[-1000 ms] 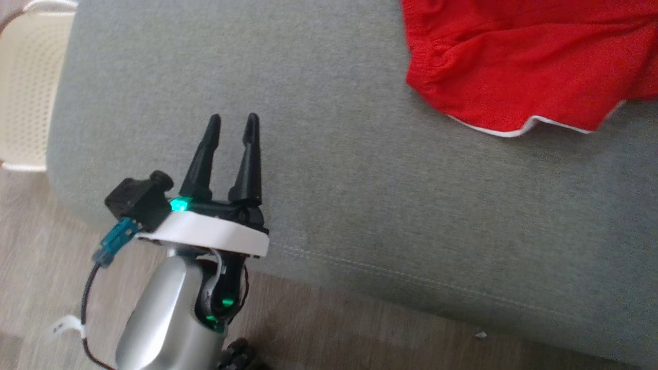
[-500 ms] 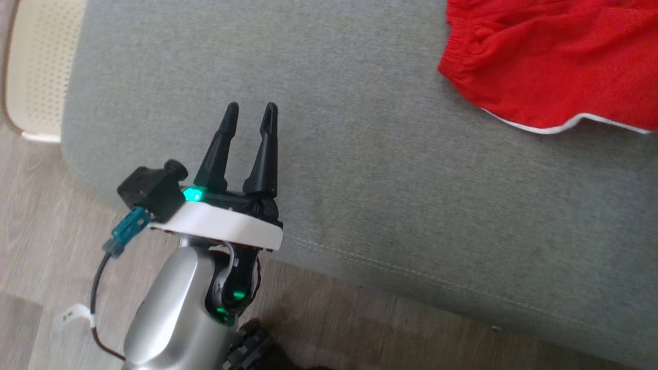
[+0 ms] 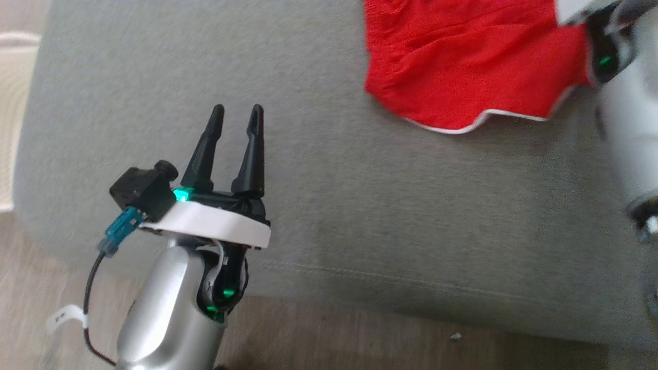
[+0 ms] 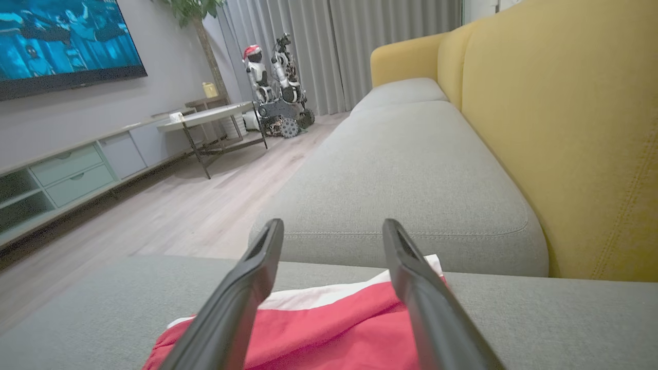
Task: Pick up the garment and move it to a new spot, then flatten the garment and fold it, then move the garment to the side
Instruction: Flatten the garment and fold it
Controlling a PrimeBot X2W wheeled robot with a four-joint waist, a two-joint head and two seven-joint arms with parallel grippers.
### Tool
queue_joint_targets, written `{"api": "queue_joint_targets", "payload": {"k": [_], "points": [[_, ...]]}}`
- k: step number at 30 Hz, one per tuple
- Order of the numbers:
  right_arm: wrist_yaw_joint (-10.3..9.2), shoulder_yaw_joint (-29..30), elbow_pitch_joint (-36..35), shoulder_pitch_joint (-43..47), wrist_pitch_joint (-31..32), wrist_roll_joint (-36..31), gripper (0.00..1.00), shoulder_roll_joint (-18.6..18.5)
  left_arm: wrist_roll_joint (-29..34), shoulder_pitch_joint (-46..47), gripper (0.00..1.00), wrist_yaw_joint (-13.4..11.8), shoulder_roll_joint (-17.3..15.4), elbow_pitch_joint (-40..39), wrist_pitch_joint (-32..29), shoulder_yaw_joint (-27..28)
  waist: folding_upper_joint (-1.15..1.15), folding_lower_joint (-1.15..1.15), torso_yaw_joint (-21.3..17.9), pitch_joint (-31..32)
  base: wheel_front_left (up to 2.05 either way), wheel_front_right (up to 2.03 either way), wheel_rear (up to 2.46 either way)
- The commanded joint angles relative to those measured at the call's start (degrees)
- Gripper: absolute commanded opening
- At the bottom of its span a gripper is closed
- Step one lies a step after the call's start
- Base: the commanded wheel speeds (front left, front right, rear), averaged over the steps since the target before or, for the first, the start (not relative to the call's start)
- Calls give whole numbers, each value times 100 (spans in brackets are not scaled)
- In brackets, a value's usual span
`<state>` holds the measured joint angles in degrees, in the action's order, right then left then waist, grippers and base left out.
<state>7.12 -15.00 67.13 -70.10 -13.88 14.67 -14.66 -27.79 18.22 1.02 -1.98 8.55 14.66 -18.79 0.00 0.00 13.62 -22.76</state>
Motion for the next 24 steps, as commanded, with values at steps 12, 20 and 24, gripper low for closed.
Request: {"api": "queue_joint_targets", "payload": {"k": [12,20,24], "points": [[36,-636,-2271,2346,-107,1140,100,286,178,-90,100,80,-89,207,34,430,0,0,-1155,812,0,0,0],[36,-94,-3500,3791,-64,913,100,374,262,-67,100,121,-89,393,34,498,0,0,-1495,816,0,0,0],[36,103,-4033,4074,145,697,100,477,342,22,100,148,-89,586,34,526,0,0,-1634,738,0,0,0]]}}
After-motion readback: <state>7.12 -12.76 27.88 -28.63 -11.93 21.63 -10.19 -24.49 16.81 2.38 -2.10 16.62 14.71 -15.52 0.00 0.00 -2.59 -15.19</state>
